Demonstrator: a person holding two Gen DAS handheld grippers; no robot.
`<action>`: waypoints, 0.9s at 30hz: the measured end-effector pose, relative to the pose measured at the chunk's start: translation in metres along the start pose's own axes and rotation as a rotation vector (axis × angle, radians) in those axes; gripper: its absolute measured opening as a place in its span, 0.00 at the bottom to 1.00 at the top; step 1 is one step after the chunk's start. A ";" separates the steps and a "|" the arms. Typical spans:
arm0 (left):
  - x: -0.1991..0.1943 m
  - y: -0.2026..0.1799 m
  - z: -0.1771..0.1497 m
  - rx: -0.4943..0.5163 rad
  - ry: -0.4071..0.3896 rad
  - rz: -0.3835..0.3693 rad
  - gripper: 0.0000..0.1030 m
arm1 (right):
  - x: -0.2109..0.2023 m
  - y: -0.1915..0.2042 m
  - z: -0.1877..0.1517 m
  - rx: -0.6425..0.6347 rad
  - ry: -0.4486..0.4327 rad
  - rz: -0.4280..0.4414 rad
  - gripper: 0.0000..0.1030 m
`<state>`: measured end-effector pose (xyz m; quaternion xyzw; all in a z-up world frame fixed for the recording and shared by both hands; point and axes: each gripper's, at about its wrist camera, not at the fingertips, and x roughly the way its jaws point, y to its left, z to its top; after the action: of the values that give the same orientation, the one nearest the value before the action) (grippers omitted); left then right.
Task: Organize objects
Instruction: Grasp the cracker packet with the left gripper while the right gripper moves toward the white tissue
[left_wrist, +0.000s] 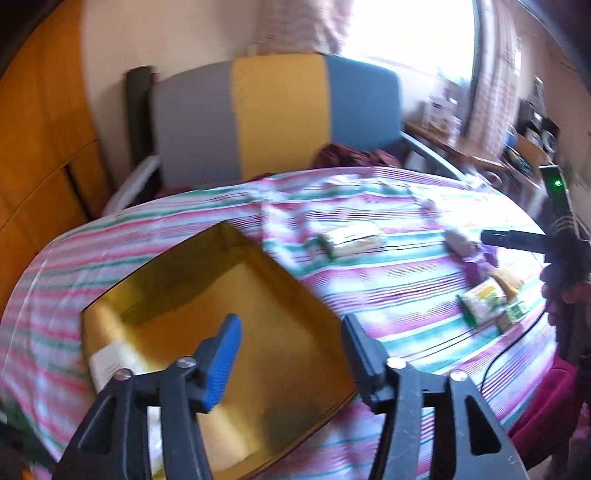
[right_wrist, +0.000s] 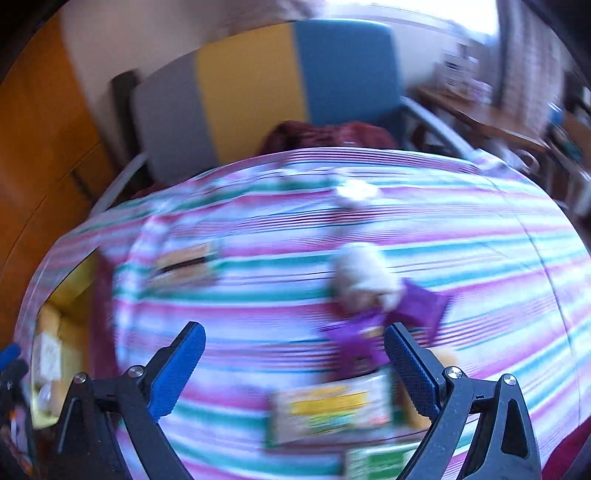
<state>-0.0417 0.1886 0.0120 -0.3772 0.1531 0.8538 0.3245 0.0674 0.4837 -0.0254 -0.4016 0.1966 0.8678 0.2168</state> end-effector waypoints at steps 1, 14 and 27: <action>0.009 -0.011 0.011 0.036 0.017 -0.020 0.62 | 0.004 -0.013 0.001 0.033 -0.003 -0.001 0.95; 0.149 -0.090 0.094 0.449 0.238 -0.087 0.72 | 0.009 -0.040 0.002 0.162 0.006 0.134 0.96; 0.238 -0.097 0.099 0.588 0.382 -0.110 0.75 | 0.015 -0.046 0.001 0.198 0.047 0.172 0.97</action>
<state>-0.1507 0.4155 -0.1004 -0.4281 0.4296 0.6686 0.4302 0.0826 0.5259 -0.0442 -0.3800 0.3200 0.8500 0.1754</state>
